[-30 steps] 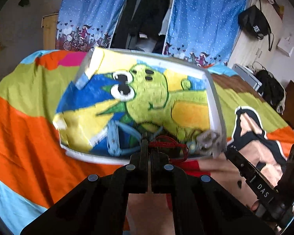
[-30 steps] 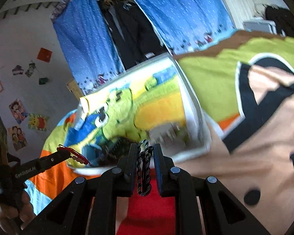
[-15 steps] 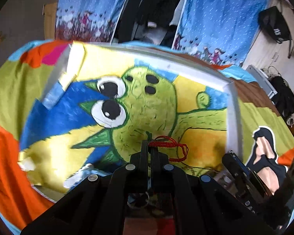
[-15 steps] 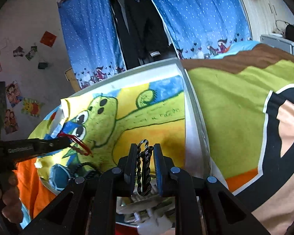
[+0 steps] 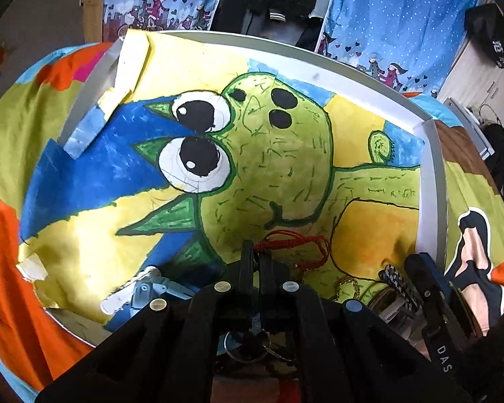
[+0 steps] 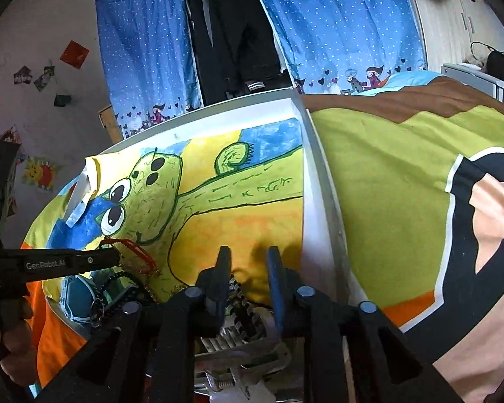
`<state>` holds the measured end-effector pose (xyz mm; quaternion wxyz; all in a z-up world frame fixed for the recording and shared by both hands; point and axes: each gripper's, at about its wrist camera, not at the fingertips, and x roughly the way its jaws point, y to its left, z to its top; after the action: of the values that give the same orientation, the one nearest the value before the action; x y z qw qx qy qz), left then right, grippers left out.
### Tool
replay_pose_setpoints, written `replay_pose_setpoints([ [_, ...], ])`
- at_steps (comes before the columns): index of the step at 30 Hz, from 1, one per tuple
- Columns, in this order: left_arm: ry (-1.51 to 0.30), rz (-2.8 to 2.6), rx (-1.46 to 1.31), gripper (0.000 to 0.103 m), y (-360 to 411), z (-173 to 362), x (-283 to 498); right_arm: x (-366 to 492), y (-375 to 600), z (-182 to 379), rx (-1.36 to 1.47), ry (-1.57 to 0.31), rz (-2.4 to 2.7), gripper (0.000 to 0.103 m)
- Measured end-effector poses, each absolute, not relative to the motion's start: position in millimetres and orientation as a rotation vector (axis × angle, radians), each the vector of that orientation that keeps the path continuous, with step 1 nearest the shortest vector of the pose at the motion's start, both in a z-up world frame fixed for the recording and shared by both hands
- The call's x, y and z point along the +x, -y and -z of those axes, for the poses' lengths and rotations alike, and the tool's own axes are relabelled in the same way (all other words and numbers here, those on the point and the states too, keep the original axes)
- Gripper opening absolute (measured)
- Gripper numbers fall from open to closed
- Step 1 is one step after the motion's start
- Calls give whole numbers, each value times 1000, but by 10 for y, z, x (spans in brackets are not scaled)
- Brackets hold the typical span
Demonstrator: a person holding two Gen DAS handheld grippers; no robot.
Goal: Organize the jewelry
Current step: 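Carry the strip and red bracelet into the white tray and open both tools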
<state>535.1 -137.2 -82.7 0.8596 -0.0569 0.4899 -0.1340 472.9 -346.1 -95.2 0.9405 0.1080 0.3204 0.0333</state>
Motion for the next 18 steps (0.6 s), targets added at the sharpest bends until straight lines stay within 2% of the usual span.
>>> replay_pose_setpoints([
  [2, -1027, 276, -102, 9, 1391, 800, 5326, 4714, 3478, 929, 224, -646, -69, 35],
  [4, -1018, 269, -95, 36, 1389, 767, 5295, 4694, 3492, 898, 225, -636, -67, 39],
  [5, -1011, 265, -97, 41, 1394, 749, 5278, 4687, 3496, 882, 222, -631, -60, 46],
  [11, -978, 247, -105, 49, 1337, 593, 5171, 4564, 3558, 736, 194, -582, -6, 63],
  [12, -969, 243, -109, 53, 1308, 548, 5134, 4540, 3566, 710, 193, -572, -1, 66],
  [13, -956, 238, -114, 59, 1280, 496, 5095, 4495, 3577, 669, 192, -555, 6, 71],
  [15, -927, 231, -127, 63, 1248, 383, 5020, 4411, 3587, 593, 191, -525, 14, 82],
  [16, -915, 234, -135, 70, 1219, 322, 4969, 4351, 3590, 539, 191, -506, 14, 89],
  [18, -889, 231, -149, 76, 1165, 197, 4866, 4247, 3588, 446, 191, -471, 12, 95],
])
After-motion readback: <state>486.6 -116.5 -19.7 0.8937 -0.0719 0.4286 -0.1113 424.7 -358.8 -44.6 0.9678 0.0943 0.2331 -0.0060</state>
